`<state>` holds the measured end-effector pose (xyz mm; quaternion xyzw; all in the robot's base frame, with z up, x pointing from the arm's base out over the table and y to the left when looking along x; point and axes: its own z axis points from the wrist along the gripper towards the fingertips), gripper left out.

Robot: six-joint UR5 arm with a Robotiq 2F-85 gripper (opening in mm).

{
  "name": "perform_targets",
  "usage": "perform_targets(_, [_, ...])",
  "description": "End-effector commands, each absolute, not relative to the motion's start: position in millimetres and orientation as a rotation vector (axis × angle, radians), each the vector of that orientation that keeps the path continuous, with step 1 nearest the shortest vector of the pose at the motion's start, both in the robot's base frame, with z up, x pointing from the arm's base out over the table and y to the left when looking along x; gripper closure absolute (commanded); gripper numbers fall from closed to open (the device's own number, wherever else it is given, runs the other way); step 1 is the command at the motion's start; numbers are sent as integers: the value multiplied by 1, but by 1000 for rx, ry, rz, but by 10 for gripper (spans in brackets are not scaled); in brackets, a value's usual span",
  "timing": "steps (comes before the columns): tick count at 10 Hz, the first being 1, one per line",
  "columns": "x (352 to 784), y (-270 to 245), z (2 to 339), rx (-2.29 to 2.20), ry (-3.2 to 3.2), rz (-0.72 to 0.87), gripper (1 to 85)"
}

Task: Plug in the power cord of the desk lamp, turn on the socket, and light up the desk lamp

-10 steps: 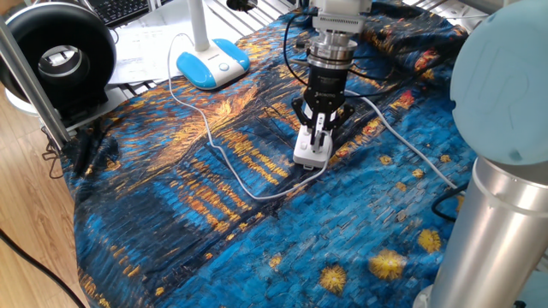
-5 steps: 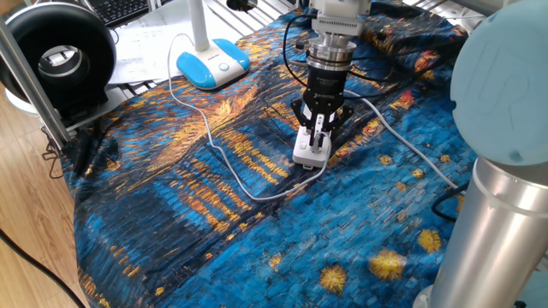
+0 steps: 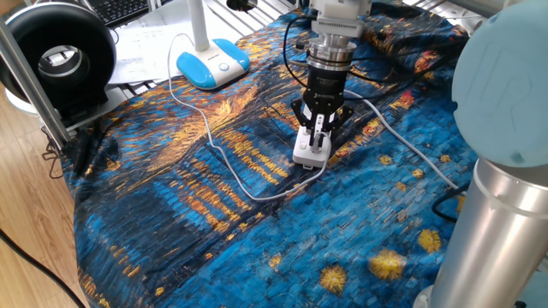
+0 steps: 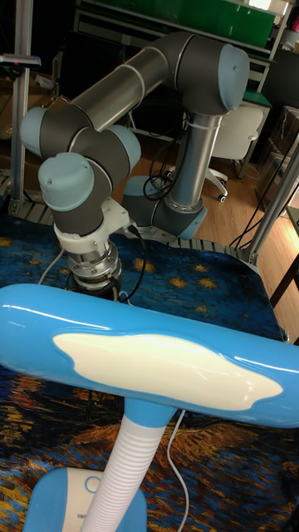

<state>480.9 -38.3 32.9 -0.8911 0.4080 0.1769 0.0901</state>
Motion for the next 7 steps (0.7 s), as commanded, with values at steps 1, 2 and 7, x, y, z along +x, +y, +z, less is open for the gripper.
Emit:
perform_targets(1, [486,-37,31,-2642,1236,508,843])
perform_targets(2, [487,-37,31,-2642,1237,505,843])
perform_targets(7, [490,-41,23,-2655,1245,477,843])
